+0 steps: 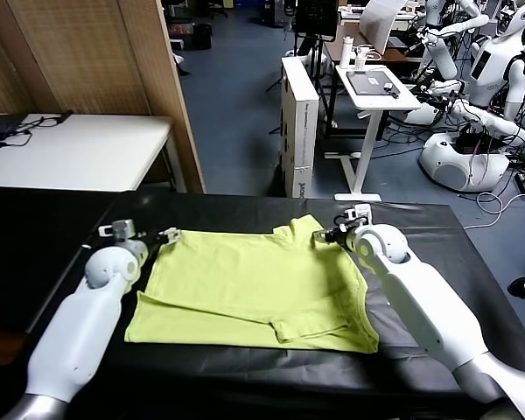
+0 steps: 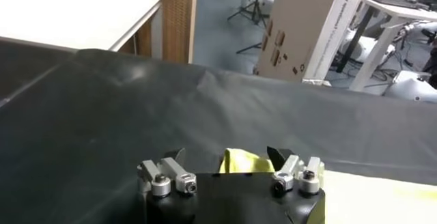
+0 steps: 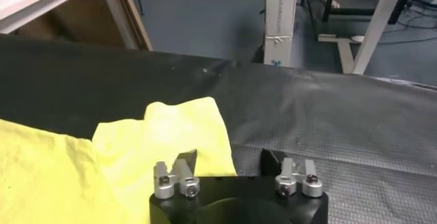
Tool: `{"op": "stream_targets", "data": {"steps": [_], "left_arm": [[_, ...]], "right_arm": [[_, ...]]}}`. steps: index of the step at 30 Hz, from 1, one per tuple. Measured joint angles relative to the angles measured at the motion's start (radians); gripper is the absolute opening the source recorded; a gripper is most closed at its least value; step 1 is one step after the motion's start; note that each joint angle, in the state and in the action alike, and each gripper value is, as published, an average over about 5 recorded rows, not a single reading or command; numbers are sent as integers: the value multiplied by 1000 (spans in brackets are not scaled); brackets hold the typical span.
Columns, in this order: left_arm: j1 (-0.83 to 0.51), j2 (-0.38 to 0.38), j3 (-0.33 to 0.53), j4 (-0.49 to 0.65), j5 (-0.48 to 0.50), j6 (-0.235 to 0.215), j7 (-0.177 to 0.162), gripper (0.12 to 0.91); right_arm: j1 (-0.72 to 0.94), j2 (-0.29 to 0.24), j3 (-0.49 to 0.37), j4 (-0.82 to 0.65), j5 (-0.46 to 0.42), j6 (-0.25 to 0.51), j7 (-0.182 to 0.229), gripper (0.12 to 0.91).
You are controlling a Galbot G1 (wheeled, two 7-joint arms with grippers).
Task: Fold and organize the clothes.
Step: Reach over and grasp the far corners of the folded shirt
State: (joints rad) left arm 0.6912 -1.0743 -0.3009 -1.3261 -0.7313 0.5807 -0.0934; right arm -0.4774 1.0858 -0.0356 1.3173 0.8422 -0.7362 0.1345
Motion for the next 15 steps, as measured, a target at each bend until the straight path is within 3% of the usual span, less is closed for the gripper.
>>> {"op": "stream_targets", "data": {"steps": [5, 12, 15], "left_arm": [[4, -1, 2, 1, 1, 2, 2, 671], [7, -2, 4, -3, 1, 4, 3, 293], [7, -2, 4, -7, 1, 1, 3, 229]], "right_arm": [[0, 0, -4, -2, -5, 0, -4, 463], [-5, 0, -2, 2, -13, 0, -14, 247], [-13, 0, 8, 11, -13, 10, -18, 200]]}}
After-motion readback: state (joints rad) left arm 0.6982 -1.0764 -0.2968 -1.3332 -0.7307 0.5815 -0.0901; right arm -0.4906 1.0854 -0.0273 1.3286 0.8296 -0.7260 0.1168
